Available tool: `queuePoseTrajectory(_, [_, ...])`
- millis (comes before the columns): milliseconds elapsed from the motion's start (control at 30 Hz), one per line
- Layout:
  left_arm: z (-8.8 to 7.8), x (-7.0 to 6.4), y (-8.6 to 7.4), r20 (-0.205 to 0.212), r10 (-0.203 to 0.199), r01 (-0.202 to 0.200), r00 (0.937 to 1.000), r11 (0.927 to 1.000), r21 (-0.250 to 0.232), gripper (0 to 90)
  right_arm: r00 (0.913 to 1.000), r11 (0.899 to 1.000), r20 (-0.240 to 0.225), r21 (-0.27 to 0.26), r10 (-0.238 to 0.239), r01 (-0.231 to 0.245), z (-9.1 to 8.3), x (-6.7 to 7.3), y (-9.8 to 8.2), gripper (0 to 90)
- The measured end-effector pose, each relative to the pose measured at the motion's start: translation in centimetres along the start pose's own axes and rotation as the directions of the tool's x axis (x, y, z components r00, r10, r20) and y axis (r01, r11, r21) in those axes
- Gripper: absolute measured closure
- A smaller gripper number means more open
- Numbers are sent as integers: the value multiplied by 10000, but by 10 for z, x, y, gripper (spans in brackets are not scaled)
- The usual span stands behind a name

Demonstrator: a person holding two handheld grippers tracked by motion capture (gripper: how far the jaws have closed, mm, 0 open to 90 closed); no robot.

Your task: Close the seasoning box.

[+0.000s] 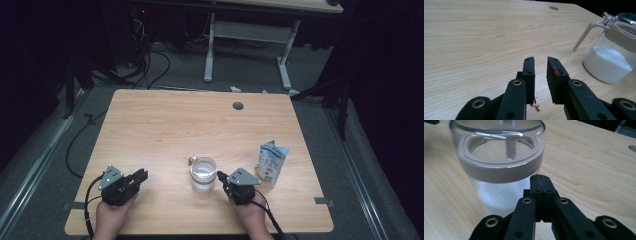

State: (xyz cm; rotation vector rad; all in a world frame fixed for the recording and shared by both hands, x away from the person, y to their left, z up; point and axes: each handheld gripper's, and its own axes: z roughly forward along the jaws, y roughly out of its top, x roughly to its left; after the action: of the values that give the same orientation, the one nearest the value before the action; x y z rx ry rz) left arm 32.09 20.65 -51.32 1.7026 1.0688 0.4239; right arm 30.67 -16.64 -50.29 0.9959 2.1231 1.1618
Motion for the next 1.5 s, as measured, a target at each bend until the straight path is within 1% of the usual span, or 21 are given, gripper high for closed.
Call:
queuePoseTrajectory(133, [0, 0, 0, -1, -27, 27, 10000, 10000, -12, 763, 9996, 9999, -221, -51, -154, 153, -3, 10, 0, 900])
queuePoseTrajectory(333, [-1, 2, 0, -19, -47, 47, 10000, 10000, 9, 762, 9983, 9995, -517, -127, -286, 279, -1, 22, 2, 900])
queuePoseTrajectory(600, [0, 1, 0, -16, -22, 22, 10000, 10000, 11, 759, 9973, 9991, -638, -212, -369, 356, -1, 28, 3, 900])
queuePoseTrajectory(833, [0, 0, -1, -7, 15, -15, 10000, 10000, 28, 759, 9960, 9989, -780, -248, -425, 407, -1, 31, 3, 900])
queuePoseTrajectory(1000, [0, 0, -1, -2, 25, -25, 10000, 10000, 57, 758, 9951, 9983, -821, -252, -545, 526, -1, 34, 4, 900])
queuePoseTrajectory(1100, [0, 0, -1, -11, 43, -43, 10000, 10000, 42, 758, 9950, 9985, -853, -257, -511, 491, -1, 33, 4, 900])
queuePoseTrajectory(1233, [0, 1, -1, -16, 42, -42, 10000, 10000, 25, 756, 9958, 9985, -768, -278, -499, 479, -3, 30, 4, 900])
queuePoseTrajectory(1300, [0, 1, -1, -34, 46, -46, 10000, 10000, 41, 754, 9973, 9990, -633, -286, -373, 356, -5, 24, 4, 899])
queuePoseTrajectory(1367, [0, 1, -1, -36, 49, -48, 10000, 10000, 38, 751, 9985, 9993, -455, -220, -297, 287, -7, 16, 3, 885])
queuePoseTrajectory(1433, [0, 2, -1, -22, 46, -46, 10000, 10000, 39, 745, 9996, 9997, -246, -159, -168, 164, -9, 6, 0, 870])
queuePoseTrajectory(1500, [0, 2, -1, -26, 44, -44, 10000, 10000, 43, 742, 10000, 10000, -65, 51, -61, 61, -13, -6, -5, 869])
